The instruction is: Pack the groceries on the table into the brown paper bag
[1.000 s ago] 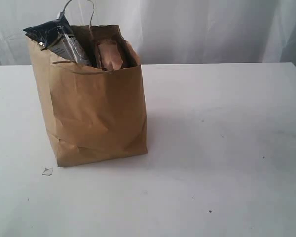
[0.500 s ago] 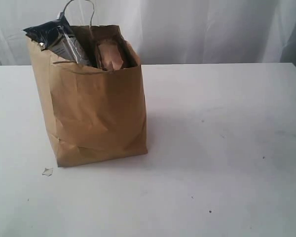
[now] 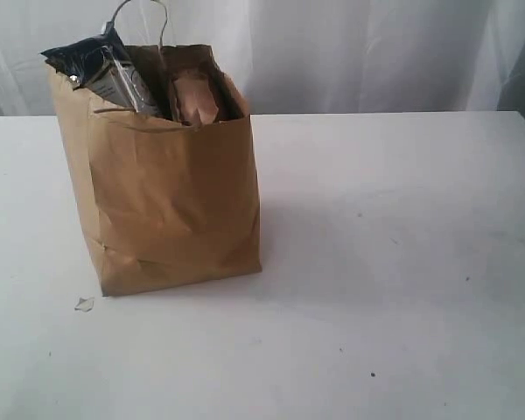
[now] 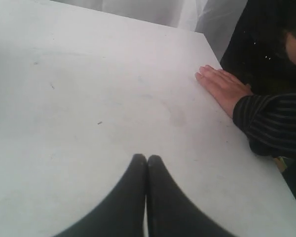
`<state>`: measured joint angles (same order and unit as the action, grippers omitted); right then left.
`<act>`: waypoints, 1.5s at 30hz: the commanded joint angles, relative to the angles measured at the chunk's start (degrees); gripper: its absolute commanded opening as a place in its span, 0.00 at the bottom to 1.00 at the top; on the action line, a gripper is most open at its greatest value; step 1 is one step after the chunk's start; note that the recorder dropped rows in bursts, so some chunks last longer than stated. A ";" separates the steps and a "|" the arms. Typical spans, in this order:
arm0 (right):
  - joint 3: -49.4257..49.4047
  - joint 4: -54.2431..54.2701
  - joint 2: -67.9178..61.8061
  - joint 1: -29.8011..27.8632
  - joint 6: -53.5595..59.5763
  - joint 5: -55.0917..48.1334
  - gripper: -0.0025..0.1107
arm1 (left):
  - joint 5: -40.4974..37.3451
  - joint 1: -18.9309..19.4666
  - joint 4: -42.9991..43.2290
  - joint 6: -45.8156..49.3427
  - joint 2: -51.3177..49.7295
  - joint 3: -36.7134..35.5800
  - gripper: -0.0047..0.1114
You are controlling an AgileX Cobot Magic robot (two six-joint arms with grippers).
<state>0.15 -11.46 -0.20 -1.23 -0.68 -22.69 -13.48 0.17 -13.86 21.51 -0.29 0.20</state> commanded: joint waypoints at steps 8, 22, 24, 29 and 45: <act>-0.15 12.21 0.20 -2.66 0.68 2.76 0.02 | -0.18 -0.28 -0.71 0.00 0.29 -0.20 0.04; -0.15 9.09 0.20 -5.92 0.68 2.76 0.02 | -0.18 -0.28 -0.71 0.00 0.29 -0.20 0.04; -0.15 9.09 0.20 -5.92 0.68 2.76 0.02 | -0.18 -0.28 -0.71 0.00 0.29 -0.20 0.04; -0.15 9.09 0.20 -5.92 0.68 2.76 0.02 | -0.18 -0.28 -0.71 0.00 0.29 -0.20 0.04; -0.15 9.09 0.20 -5.92 0.68 2.76 0.02 | 0.07 -0.28 -0.71 0.00 0.29 -0.20 0.04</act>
<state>0.10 -1.75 -0.20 -6.82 -0.54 -20.84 -13.48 0.17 -13.86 21.51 -0.29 0.20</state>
